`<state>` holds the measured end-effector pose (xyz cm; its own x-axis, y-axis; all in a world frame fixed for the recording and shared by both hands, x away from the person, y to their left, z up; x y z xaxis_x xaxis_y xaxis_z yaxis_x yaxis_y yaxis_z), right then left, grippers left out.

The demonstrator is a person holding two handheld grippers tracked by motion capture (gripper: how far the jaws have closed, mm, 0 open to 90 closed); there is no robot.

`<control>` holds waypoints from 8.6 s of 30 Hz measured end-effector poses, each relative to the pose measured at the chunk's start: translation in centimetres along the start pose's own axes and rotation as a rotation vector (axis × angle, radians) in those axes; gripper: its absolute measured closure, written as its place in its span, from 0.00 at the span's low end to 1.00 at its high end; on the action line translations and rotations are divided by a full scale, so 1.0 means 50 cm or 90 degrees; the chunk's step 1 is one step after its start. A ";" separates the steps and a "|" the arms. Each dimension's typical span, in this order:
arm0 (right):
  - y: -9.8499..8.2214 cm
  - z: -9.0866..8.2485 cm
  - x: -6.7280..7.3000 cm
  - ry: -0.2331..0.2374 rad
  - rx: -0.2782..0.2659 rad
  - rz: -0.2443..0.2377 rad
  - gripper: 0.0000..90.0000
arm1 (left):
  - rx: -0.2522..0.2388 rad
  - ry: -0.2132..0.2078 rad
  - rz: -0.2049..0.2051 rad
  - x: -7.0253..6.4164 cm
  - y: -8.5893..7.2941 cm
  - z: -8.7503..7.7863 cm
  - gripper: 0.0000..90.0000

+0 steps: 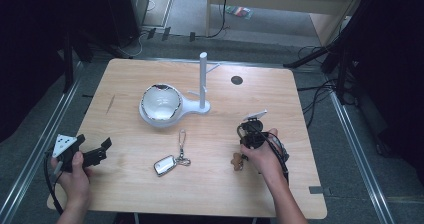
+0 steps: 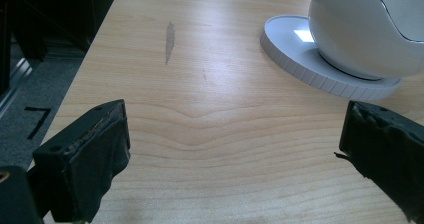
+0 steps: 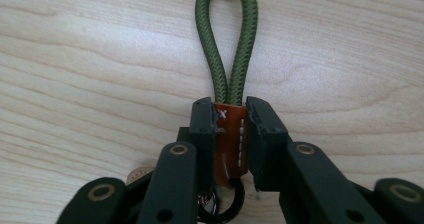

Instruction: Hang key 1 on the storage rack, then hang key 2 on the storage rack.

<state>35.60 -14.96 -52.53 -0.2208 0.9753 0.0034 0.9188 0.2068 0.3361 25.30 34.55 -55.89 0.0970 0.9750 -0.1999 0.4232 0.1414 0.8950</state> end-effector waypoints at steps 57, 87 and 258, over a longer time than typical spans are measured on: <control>0.052 -0.149 0.040 0.025 -0.411 -0.012 0.91 | 0.000 0.000 -0.001 0.000 0.000 0.000 0.00; 0.110 -0.172 0.072 -0.012 -0.548 -0.055 0.91 | 0.000 -0.002 0.000 0.000 0.000 0.000 0.00; 0.023 -0.047 0.276 0.109 -0.083 -0.047 0.19 | 0.007 -0.001 -0.005 0.000 0.001 0.002 0.00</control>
<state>32.83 -1.45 -49.90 -0.3484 0.9283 0.1300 0.8506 0.2548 0.4600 25.40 34.55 -55.91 0.0945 0.9736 -0.2076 0.4333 0.1475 0.8891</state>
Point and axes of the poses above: each handheld gripper's, and its own axes: z roughly forward along the jaws, y roughly out of its top, x roughly to its left, the point moved 2 cm from there along z, roughly forward along the jaws, and after that the axes turned 1 degree about -z, right-handed, at the moved point
